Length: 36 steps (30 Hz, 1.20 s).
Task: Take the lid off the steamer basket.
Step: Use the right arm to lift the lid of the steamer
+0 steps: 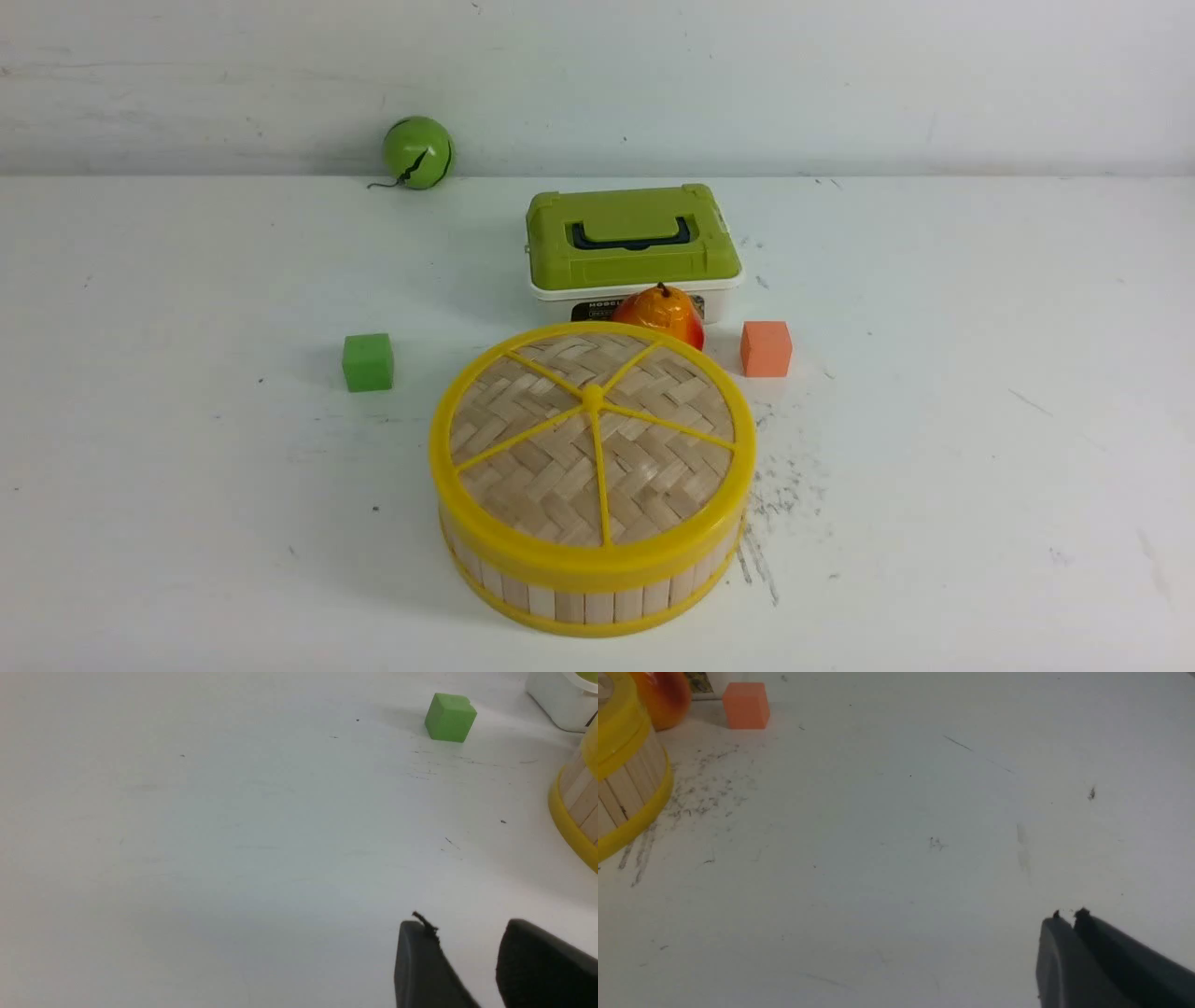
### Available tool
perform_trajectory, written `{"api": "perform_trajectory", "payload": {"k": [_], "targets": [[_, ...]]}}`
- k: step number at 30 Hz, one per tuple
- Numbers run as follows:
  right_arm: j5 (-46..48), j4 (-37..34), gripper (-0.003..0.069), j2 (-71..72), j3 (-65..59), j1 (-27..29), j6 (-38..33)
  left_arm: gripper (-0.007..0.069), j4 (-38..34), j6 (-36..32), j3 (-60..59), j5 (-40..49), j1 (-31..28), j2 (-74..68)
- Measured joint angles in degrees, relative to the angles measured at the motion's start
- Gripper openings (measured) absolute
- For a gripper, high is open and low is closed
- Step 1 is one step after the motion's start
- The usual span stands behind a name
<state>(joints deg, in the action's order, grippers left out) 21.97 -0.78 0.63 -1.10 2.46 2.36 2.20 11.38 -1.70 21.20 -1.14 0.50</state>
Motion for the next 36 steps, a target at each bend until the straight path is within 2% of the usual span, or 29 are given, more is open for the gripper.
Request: {"api": "perform_trajectory", "payload": {"k": [36], "targets": [[0.0, 0.1, 0.0091, 0.0, 0.0, 0.0, 0.0, 0.0239, 0.0, 0.0, 0.0, 0.0, 0.0, 0.0]]}}
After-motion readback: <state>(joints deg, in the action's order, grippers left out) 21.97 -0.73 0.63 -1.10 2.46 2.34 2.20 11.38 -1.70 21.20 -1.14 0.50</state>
